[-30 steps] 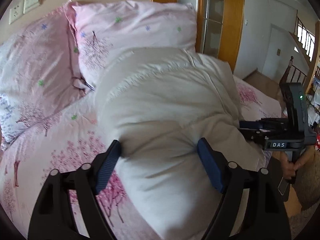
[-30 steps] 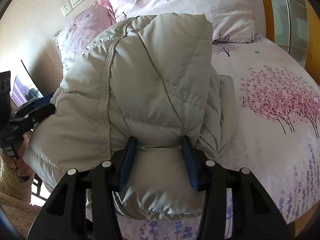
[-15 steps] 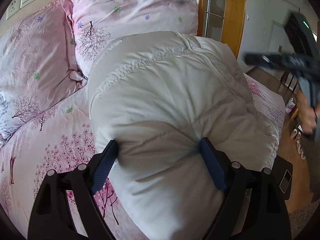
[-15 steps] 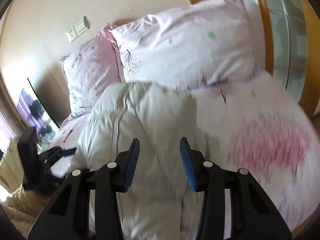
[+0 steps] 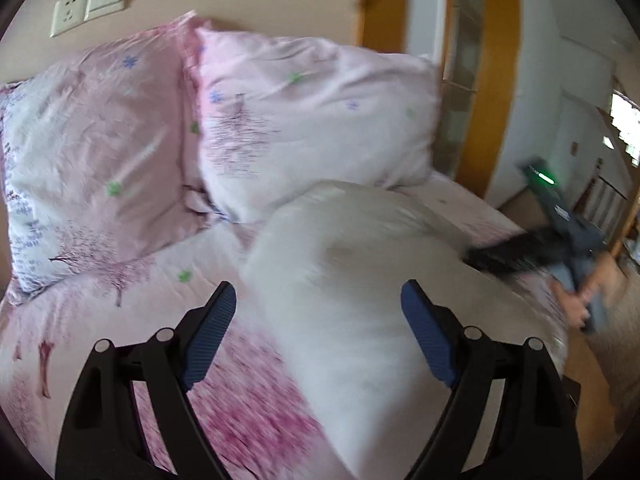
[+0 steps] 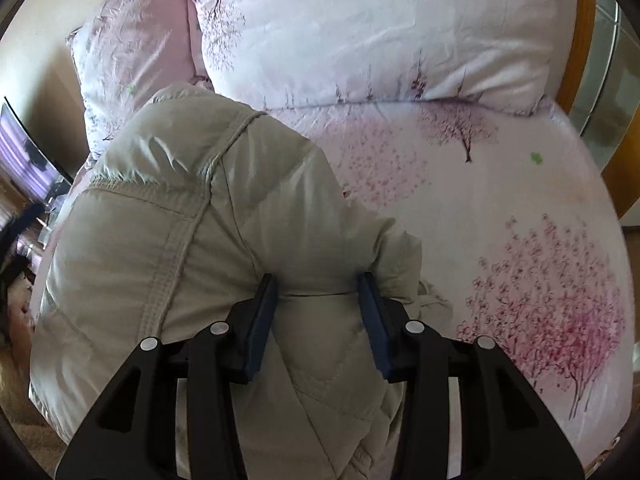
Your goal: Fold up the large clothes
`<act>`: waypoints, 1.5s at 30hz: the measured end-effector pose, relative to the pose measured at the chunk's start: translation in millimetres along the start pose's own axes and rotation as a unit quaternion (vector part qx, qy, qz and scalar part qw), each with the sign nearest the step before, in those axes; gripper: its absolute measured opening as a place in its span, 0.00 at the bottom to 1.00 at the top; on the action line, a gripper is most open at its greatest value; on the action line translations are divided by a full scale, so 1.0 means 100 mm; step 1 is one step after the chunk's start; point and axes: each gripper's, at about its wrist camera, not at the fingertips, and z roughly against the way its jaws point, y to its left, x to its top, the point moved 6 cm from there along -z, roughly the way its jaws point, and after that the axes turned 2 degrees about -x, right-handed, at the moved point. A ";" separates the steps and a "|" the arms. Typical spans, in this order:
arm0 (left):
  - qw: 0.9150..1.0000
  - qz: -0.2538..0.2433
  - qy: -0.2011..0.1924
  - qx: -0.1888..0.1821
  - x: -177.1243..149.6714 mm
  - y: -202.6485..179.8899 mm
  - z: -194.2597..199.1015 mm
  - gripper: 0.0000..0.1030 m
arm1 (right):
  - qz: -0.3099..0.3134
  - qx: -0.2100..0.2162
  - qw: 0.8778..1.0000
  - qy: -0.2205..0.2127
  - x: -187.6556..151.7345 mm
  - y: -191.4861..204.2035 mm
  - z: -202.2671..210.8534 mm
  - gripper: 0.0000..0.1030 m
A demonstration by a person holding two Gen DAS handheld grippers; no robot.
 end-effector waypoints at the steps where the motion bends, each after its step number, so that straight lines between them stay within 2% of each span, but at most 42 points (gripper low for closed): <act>1: 1.000 0.003 0.006 0.003 0.04 0.06 -0.09 0.82 | -0.004 0.005 1.000 0.003 -0.01 -0.02 -0.02 0.42; 3: 1.000 0.014 0.024 0.012 0.07 0.18 -0.31 0.82 | -0.006 0.011 1.000 0.007 -0.02 -0.03 -0.04 0.42; 6: 0.999 0.018 0.044 0.004 0.05 0.21 -0.53 0.82 | -0.008 0.021 1.000 0.013 -0.05 -0.06 -0.08 0.42; 12: 0.998 -0.002 0.062 0.008 -0.01 0.12 -0.67 0.83 | -0.010 0.036 0.999 0.022 -0.02 -0.10 -0.14 0.42; 16: 0.996 -0.007 0.085 -0.001 -0.09 0.11 -0.82 0.83 | -0.001 0.033 0.999 0.030 -0.01 -0.11 -0.16 0.42; 19: 0.996 -0.015 0.091 0.006 -0.13 0.08 -0.88 0.83 | 0.006 0.028 0.999 0.037 -0.01 -0.11 -0.19 0.42; 23: 0.997 -0.016 0.070 0.019 -0.17 0.06 -0.87 0.83 | -0.001 0.029 0.999 0.027 -0.01 -0.13 -0.19 0.42; 27: 0.998 -0.021 0.059 0.029 -0.16 0.07 -0.77 0.82 | 0.004 -0.007 1.000 -0.019 -0.05 -0.06 0.10 0.43; 29: 0.997 -0.034 0.057 0.040 -0.16 0.05 -0.74 0.83 | 0.001 0.017 0.998 -0.058 -0.14 0.05 0.37 0.43; 30: 0.996 -0.042 0.057 0.047 -0.16 0.03 -0.73 0.83 | 0.001 0.017 0.998 -0.058 -0.14 0.05 0.37 0.43; 31: 0.996 -0.044 0.057 0.051 -0.16 0.03 -0.72 0.83 | 0.002 0.032 0.996 -0.078 -0.22 0.14 0.53 0.43; 35: 0.996 -0.043 0.054 0.061 -0.16 0.03 -0.69 0.83 | 0.019 0.045 0.992 -0.118 -0.53 0.40 0.80 0.43; 37: 0.996 -0.043 0.046 0.070 -0.14 0.04 -0.63 0.82 | 0.030 0.040 0.992 -0.120 -0.65 0.48 0.77 0.45; 38: 0.995 -0.044 0.040 0.075 -0.13 0.04 -0.58 0.82 | 0.033 0.025 0.993 -0.112 -0.71 0.48 0.69 0.49; 40: 0.997 -0.036 0.024 0.066 -0.09 0.02 -0.41 0.82 | 0.025 0.022 0.995 -0.096 -0.77 0.44 0.56 0.54; 45: 1.000 -0.023 -0.012 -0.012 -0.13 -0.14 0.10 0.84 | 0.002 0.031 0.996 -0.087 -0.82 0.34 0.39 0.56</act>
